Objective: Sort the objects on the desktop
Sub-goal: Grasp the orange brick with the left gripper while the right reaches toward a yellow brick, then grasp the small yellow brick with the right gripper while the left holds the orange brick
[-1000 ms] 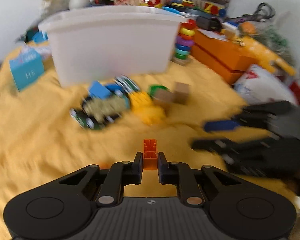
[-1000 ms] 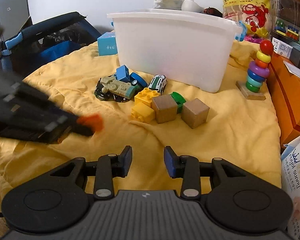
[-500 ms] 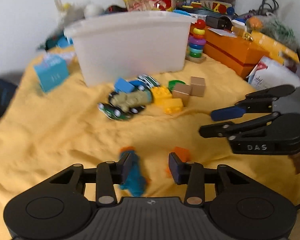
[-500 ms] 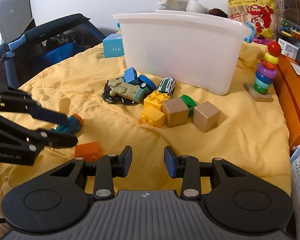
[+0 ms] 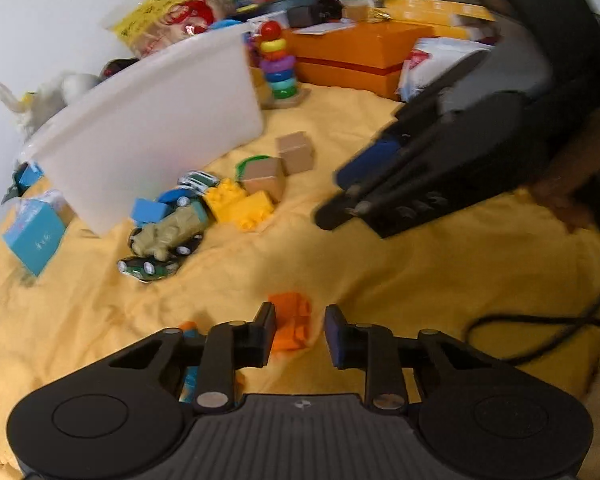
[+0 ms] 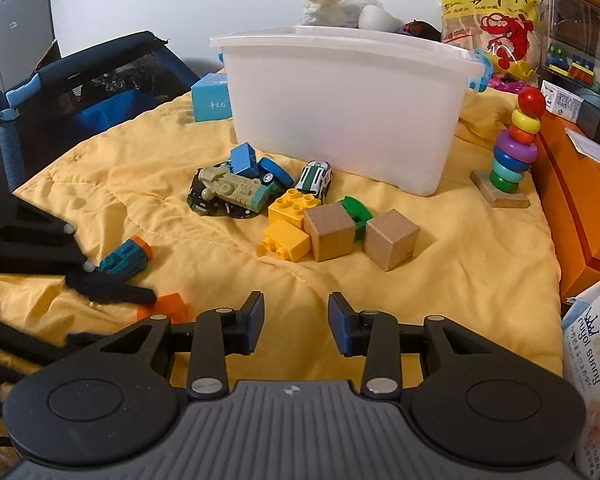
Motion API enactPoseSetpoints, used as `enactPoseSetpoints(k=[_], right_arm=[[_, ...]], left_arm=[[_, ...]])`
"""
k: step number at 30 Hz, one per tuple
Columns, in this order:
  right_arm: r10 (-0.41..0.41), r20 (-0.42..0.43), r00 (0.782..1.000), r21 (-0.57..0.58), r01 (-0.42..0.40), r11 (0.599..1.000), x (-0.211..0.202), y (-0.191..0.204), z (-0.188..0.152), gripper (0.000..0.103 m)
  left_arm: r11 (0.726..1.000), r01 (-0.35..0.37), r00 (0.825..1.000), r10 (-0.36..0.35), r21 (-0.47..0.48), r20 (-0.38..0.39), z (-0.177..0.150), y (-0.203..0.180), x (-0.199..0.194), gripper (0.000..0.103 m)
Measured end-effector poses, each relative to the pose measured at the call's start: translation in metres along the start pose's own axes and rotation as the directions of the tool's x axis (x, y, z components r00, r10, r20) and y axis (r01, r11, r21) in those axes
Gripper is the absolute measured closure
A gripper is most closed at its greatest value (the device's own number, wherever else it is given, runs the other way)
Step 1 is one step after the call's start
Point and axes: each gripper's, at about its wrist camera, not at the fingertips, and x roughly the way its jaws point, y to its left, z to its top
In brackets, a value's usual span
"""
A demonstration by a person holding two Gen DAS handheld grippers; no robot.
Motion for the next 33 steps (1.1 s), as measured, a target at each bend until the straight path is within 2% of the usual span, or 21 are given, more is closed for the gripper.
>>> enactPoseSetpoints(k=[6, 7, 13, 17, 19, 22, 26, 27, 28, 29, 33], right_arm=[[0.008, 0.000, 1.000, -0.026, -0.008, 1.000, 0.003, 0.004, 0.002, 0.064], [0.011, 0.002, 1.000, -0.038, -0.011, 0.999, 0.004, 0.005, 0.004, 0.064], [0.012, 0.039, 0.999, -0.155, -0.006, 0.988, 0.017, 0.014, 0.018, 0.064], [0.041, 0.032, 0.999, -0.307, -0.030, 0.951, 0.035, 0.022, 0.028, 0.066], [0.017, -0.008, 1.000, -0.378, -0.019, 0.925, 0.047, 0.025, 0.030, 0.068], [0.001, -0.025, 1.000, -0.439, -0.012, 0.898, 0.058, 0.022, 0.033, 0.066], [0.037, -0.051, 0.998, -0.396, -0.054, 0.917, 0.066, 0.012, 0.040, 0.071], [0.037, -0.056, 0.998, -0.386, -0.056, 0.921, 0.066, 0.011, 0.040, 0.075], [0.036, -0.065, 0.997, -0.378, -0.058, 0.924, 0.064, 0.011, 0.040, 0.083], [0.038, -0.078, 0.996, -0.362, -0.064, 0.930, 0.061, 0.012, 0.040, 0.086], [0.044, -0.095, 0.995, -0.314, -0.072, 0.947, 0.038, 0.014, 0.033, 0.086]], left_arm=[[0.998, 0.023, 1.000, -0.025, -0.064, -0.019, -0.002, 0.014, 0.011, 0.073], [0.996, 0.032, 0.999, -0.034, -0.084, -0.015, -0.003, 0.015, 0.011, 0.077], [0.975, 0.066, 0.997, -0.070, -0.214, -0.012, -0.010, 0.027, 0.006, 0.083], [0.958, 0.077, 0.996, -0.085, -0.277, -0.015, -0.013, 0.035, 0.005, 0.083], [0.956, 0.078, 0.996, -0.085, -0.283, -0.012, -0.011, 0.036, 0.005, 0.083], [0.956, 0.087, 0.996, -0.090, -0.279, 0.002, -0.007, 0.035, 0.004, 0.081], [0.957, 0.074, 0.997, -0.076, -0.282, 0.001, -0.004, 0.035, 0.007, 0.081], [0.956, 0.072, 0.997, -0.076, -0.284, -0.002, -0.005, 0.035, 0.008, 0.081], [0.956, 0.072, 0.997, -0.076, -0.284, -0.004, -0.005, 0.035, 0.009, 0.081], [0.957, 0.072, 0.997, -0.076, -0.282, -0.003, -0.005, 0.034, 0.009, 0.083], [0.963, 0.065, 0.998, -0.067, -0.260, 0.004, -0.006, 0.032, 0.009, 0.085]])
